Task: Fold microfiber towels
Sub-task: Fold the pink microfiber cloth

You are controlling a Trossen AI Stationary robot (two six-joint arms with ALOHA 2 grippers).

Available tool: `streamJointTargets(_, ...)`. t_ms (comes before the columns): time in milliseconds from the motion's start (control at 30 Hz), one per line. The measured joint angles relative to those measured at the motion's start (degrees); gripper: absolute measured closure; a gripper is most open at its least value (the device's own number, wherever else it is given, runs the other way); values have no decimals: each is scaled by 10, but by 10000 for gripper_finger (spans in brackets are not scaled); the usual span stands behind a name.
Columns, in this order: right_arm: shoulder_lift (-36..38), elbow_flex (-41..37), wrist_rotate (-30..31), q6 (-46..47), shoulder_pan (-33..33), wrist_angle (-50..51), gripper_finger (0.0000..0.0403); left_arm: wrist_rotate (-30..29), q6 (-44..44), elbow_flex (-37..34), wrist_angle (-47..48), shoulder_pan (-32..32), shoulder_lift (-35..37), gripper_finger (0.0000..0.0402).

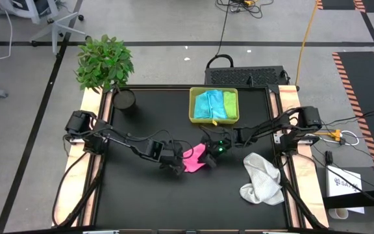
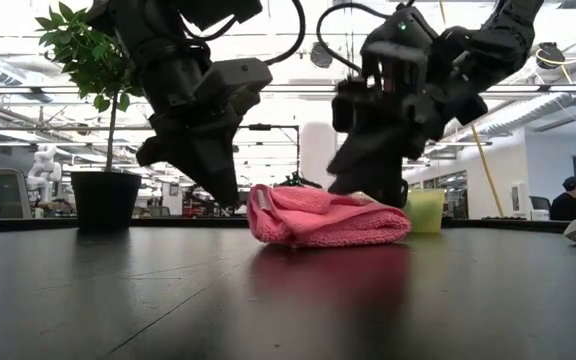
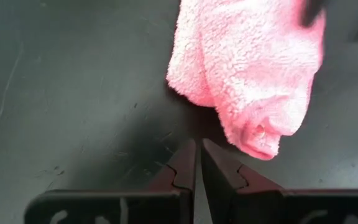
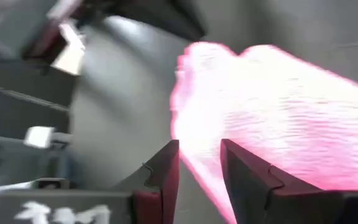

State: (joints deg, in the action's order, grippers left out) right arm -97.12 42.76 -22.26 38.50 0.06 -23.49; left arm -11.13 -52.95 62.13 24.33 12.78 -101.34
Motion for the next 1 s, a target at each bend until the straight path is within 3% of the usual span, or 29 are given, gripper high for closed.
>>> streamJointTargets(200,0,0,15,-16,-1,-2,298,0,-1,0,-9,0,0,376)
streamJointTargets(500,0,0,102,-40,23,50,298,-5,0,0,-10,-8,0,376)
streamJointTargets(700,-2,0,107,-49,22,60,298,-10,2,0,-19,-22,0,376)
streamJointTargets(900,-10,0,114,-34,21,31,298,-10,24,0,-127,-35,0,376)
streamJointTargets(1000,7,0,67,-26,15,11,298,-1,47,0,-212,-38,0,376)
